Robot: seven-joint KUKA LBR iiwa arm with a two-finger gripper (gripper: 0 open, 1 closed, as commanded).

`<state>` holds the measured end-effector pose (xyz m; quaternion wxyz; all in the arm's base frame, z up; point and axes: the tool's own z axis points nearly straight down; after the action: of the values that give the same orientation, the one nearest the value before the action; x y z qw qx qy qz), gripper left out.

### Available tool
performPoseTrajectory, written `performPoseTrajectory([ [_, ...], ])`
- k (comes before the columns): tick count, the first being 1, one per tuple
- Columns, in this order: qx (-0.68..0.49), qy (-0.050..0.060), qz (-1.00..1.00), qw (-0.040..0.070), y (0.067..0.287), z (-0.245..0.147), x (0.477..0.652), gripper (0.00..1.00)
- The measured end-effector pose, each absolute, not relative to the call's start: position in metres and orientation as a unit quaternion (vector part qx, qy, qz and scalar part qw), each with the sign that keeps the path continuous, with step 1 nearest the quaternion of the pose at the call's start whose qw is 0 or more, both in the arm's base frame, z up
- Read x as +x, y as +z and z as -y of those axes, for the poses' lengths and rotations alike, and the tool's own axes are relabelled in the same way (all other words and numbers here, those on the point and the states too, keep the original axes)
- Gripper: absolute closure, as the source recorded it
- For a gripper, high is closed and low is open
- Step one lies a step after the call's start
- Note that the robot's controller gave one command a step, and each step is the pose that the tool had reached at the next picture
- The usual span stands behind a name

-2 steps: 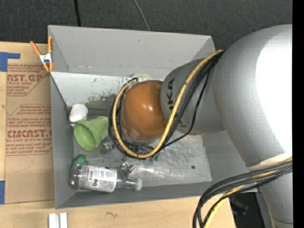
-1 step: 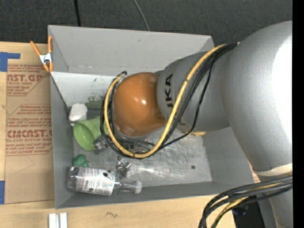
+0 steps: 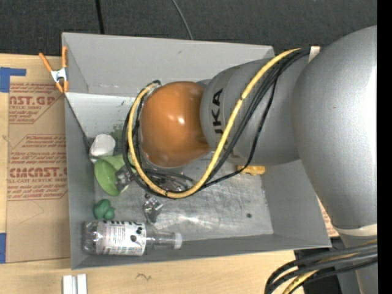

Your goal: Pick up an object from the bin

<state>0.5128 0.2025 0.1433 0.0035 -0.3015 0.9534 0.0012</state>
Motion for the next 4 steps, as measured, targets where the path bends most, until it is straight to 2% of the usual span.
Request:
performPoseTrajectory([
  [1,-0.23,0.0,-0.973,0.002,0.138,-0.206,0.504,0.0],
  [2,-0.332,0.0,-0.943,0.002,0.119,-0.211,0.496,0.0],
  [4,-0.376,0.0,-0.927,0.002,0.123,-0.234,0.502,0.0],
])
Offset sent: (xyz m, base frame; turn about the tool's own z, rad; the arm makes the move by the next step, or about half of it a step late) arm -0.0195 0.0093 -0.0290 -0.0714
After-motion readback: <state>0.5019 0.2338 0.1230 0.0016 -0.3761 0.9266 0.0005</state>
